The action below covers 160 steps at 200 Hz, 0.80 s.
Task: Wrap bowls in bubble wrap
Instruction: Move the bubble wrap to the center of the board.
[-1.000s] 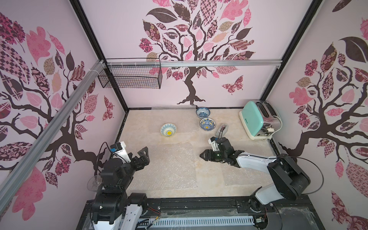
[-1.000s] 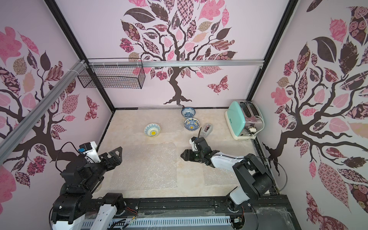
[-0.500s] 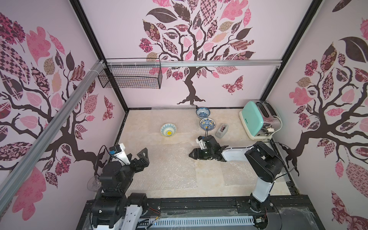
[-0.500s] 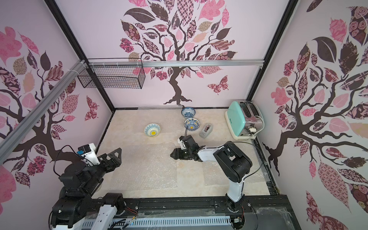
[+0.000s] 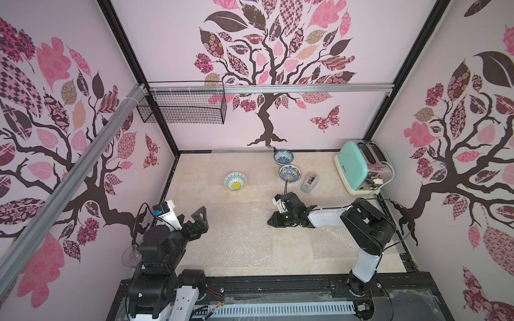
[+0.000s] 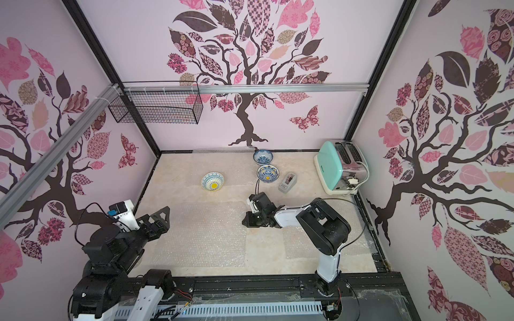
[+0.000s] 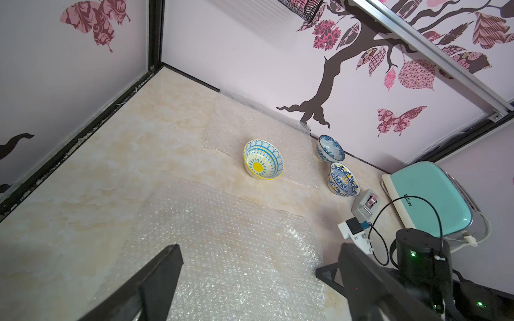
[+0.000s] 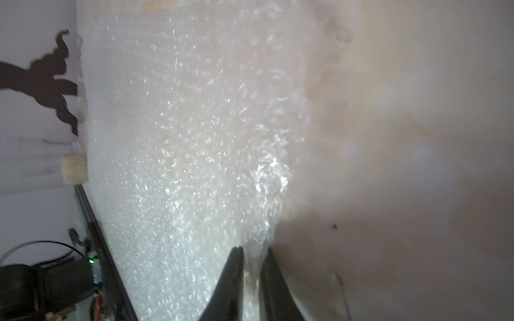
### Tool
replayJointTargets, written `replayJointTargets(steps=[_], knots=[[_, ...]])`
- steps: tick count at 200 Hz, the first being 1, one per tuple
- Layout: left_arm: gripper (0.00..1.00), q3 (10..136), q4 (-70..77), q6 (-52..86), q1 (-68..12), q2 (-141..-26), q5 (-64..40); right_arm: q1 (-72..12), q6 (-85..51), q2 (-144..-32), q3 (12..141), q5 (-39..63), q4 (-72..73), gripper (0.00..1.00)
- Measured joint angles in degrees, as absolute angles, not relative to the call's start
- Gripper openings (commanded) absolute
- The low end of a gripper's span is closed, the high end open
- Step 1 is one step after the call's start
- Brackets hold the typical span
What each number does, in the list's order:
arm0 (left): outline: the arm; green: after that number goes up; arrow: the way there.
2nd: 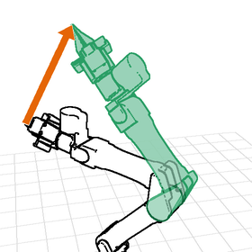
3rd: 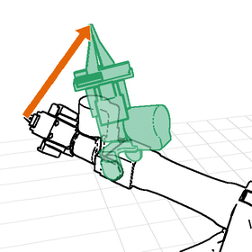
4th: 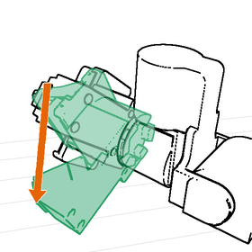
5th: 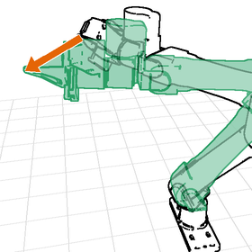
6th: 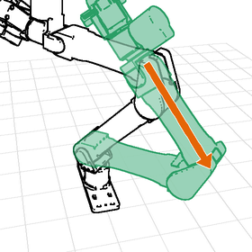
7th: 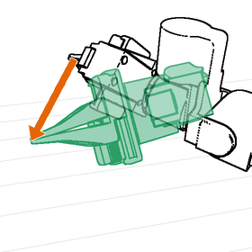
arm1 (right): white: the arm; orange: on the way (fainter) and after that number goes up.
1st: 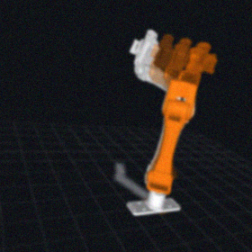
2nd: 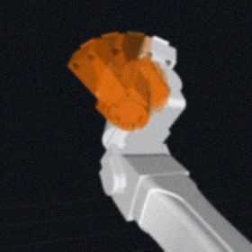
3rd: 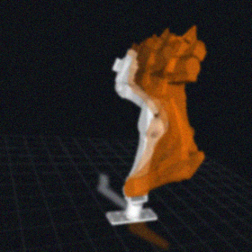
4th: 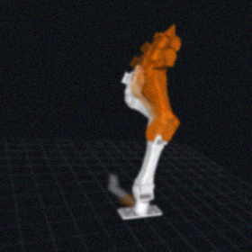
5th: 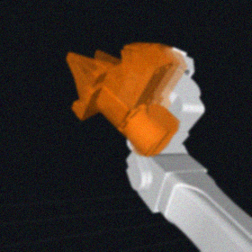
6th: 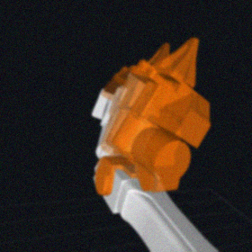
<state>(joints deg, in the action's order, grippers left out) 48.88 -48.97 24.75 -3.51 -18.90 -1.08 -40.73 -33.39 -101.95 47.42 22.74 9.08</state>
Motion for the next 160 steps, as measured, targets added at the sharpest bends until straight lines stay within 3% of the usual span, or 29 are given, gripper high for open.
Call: replayJointTargets(steps=[42, 117, 134, 150, 160], knots=[[0.94, 48.62, -48.97, 24.56, -3.51, -18.90, -1.10, -38.28, -27.90, -93.60, 44.34, 19.38, 1.58, 0.06], [0.94, 48.62, -48.97, 24.32, -3.51, -18.90, -1.13, -30.39, -20.14, -89.82, 42.92, 9.98, -9.02, 0.11], [0.94, 48.62, -48.97, 24.32, -3.51, -18.90, -1.13, -30.22, -19.46, -89.82, 42.92, 8.97, -9.54, 0.24], [0.94, 48.62, -48.97, 24.32, -3.51, -18.90, -1.15, -30.15, -19.27, -89.82, 43.20, 8.64, -10.41, 0.31], [0.94, 48.62, -48.97, 24.27, -3.51, -18.90, -1.17, -30.04, -19.05, -89.62, 43.72, 8.54, -11.09, 0.42]])
